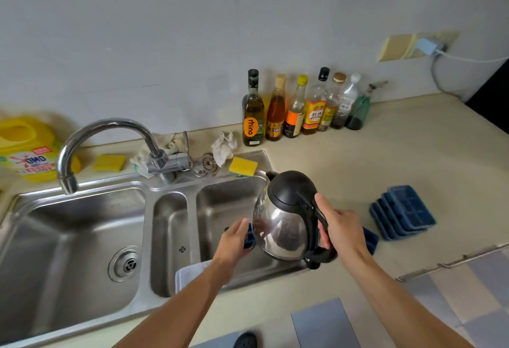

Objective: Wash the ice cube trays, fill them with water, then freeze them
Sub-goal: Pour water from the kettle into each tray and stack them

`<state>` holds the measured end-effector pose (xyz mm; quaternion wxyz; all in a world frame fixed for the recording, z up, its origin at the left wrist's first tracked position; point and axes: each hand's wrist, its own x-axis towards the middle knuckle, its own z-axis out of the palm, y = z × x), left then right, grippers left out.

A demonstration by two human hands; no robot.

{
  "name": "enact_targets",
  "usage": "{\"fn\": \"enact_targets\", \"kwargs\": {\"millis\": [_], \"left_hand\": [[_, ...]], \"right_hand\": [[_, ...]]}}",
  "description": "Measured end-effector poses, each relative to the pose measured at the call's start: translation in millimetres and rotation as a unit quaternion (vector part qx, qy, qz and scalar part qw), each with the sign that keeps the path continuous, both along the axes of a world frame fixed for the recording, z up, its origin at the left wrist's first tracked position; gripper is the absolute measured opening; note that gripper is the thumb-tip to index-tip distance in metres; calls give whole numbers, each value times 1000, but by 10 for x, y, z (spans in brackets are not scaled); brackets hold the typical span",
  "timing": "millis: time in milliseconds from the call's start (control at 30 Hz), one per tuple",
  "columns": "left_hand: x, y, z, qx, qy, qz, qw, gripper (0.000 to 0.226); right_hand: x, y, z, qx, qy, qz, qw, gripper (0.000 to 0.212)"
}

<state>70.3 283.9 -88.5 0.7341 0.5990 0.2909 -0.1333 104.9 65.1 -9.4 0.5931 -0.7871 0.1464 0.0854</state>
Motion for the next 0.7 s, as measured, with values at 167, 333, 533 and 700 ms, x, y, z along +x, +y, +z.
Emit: {"fn": "enact_targets", "kwargs": {"millis": [167, 333, 533, 700], "left_hand": [[-228, -165, -104, -56, 6, -21, 998, 43], [-381, -158, -156, -75, 22, 0, 997, 43], [-462, -70, -165, -165, 58, 18, 985, 56], [-528, 32, -240, -173, 76, 14, 982, 57]], "right_hand": [[-92, -20, 87, 3, 31, 31, 999, 61], [-143, -10, 222, -26, 32, 82, 996, 62], [-192, 122, 319, -57, 43, 123, 990, 60], [-159, 269, 349, -86, 72, 148, 983, 59]]}}
